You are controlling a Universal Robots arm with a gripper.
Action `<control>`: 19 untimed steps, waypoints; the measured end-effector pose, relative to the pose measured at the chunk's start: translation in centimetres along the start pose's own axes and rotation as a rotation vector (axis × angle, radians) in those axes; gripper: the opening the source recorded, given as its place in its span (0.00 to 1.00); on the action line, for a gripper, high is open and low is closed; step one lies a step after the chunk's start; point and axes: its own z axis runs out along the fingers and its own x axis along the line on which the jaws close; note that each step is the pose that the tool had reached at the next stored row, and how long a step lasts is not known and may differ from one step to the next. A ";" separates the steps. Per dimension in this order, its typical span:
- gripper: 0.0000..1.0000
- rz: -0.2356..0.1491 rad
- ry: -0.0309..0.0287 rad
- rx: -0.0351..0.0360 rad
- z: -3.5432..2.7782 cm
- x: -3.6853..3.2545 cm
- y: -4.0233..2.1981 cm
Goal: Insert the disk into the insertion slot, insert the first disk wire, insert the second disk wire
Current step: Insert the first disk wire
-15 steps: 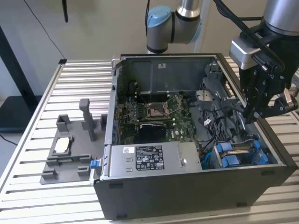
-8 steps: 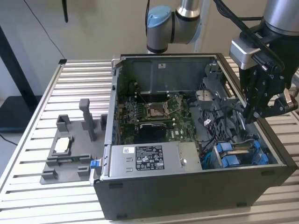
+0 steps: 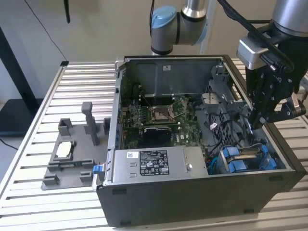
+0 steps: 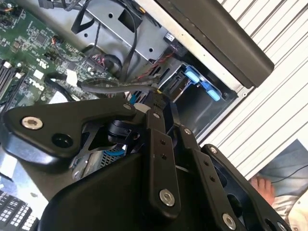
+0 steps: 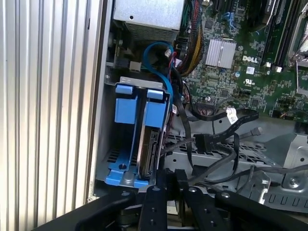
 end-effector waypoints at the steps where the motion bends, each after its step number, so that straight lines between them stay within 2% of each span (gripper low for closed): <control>1: 0.19 0.002 0.0004 -0.0030 0.04 0.01 -0.03; 3: 0.19 0.013 0.0014 -0.0058 0.16 0.02 -0.01; 11: 0.19 0.106 0.0129 -0.0054 0.79 0.02 0.05; 13: 0.19 0.118 0.0142 -0.0068 0.93 0.03 0.06; 15: 0.19 0.122 0.0134 -0.0085 1.02 0.04 0.01; 17: 0.19 0.124 0.0100 -0.0117 1.07 0.05 -0.06; 19: 0.19 0.124 0.0069 -0.0215 1.13 0.07 -0.16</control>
